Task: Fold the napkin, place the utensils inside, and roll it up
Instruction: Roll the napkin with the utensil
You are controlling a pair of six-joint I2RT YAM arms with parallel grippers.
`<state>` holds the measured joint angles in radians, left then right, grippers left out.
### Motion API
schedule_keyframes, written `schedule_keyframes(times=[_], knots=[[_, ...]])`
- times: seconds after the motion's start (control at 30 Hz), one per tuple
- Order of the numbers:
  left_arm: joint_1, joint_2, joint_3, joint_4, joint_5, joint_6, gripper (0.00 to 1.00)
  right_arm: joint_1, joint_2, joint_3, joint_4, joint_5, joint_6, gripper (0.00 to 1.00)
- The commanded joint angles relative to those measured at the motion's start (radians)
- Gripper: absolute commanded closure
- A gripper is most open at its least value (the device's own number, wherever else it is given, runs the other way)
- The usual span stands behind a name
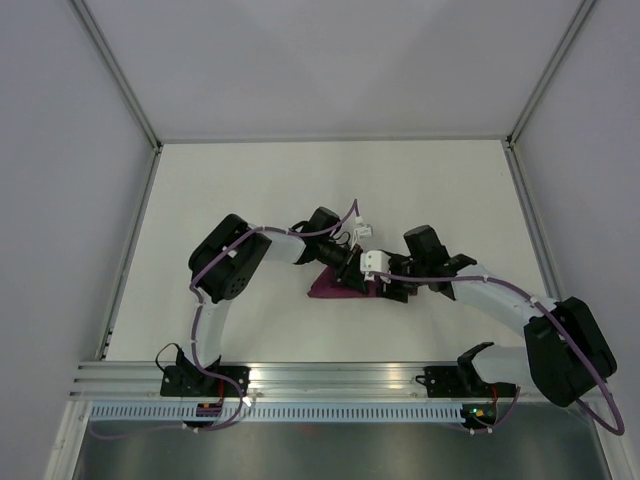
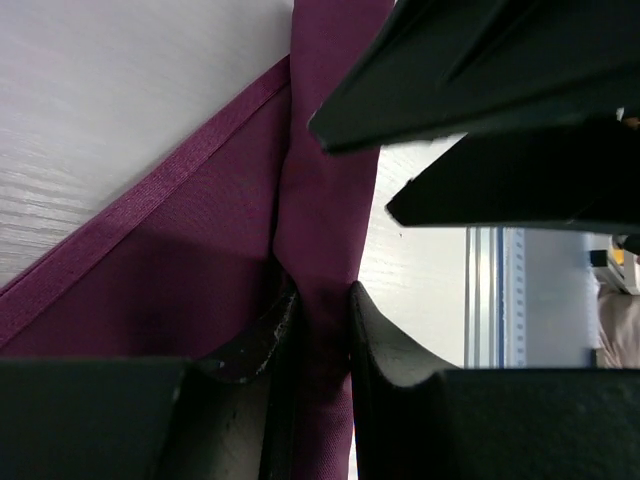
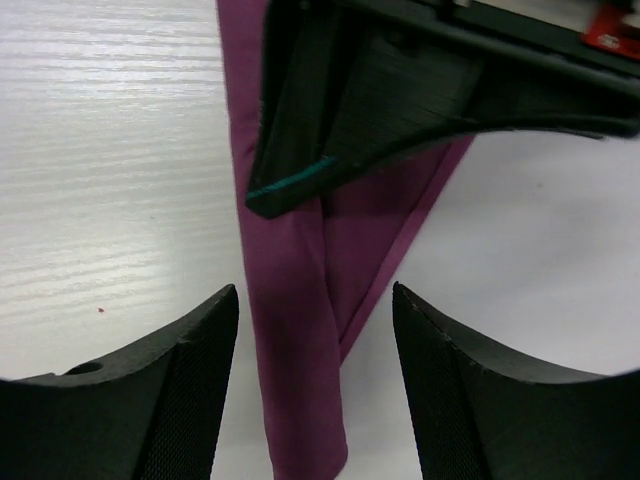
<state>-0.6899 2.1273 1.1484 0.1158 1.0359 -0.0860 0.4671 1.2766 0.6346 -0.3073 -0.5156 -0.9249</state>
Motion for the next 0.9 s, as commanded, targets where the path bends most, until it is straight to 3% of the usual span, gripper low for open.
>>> schedule_keyframes(times=[0.0, 0.2, 0.33, 0.47, 0.6, 0.77, 0.83, 0.87], knots=[[0.0, 0.097, -0.03, -0.192, -0.099, 0.005, 0.98, 0.088, -0.019, -0.062, 0.125, 0.1, -0.022, 0.31], [0.001, 0.102, -0.021, -0.2, -0.094, 0.0, 0.98, 0.176, 0.027, -0.093, 0.191, 0.207, -0.017, 0.32], [0.001, 0.099, -0.016, -0.208, -0.1, 0.005, 0.98, 0.186, 0.061, -0.09, 0.197, 0.224, -0.018, 0.43], [0.003, 0.086, -0.006, -0.215, -0.096, 0.006, 0.96, 0.185, 0.079, -0.09, 0.188, 0.239, -0.023, 0.83], [0.007, 0.028, 0.013, -0.22, -0.141, 0.008, 0.71, 0.185, 0.099, -0.079, 0.142, 0.236, -0.043, 0.91], [0.032, -0.061, 0.042, -0.22, -0.191, -0.011, 0.61, 0.186, 0.133, -0.052, 0.065, 0.226, -0.057, 0.98], [0.052, -0.084, 0.054, -0.222, -0.195, -0.024, 0.42, 0.186, 0.139, -0.05, 0.053, 0.227, -0.06, 0.99], [0.064, -0.105, 0.057, -0.22, -0.198, -0.027, 0.39, 0.186, 0.142, -0.049, 0.05, 0.23, -0.061, 0.99]])
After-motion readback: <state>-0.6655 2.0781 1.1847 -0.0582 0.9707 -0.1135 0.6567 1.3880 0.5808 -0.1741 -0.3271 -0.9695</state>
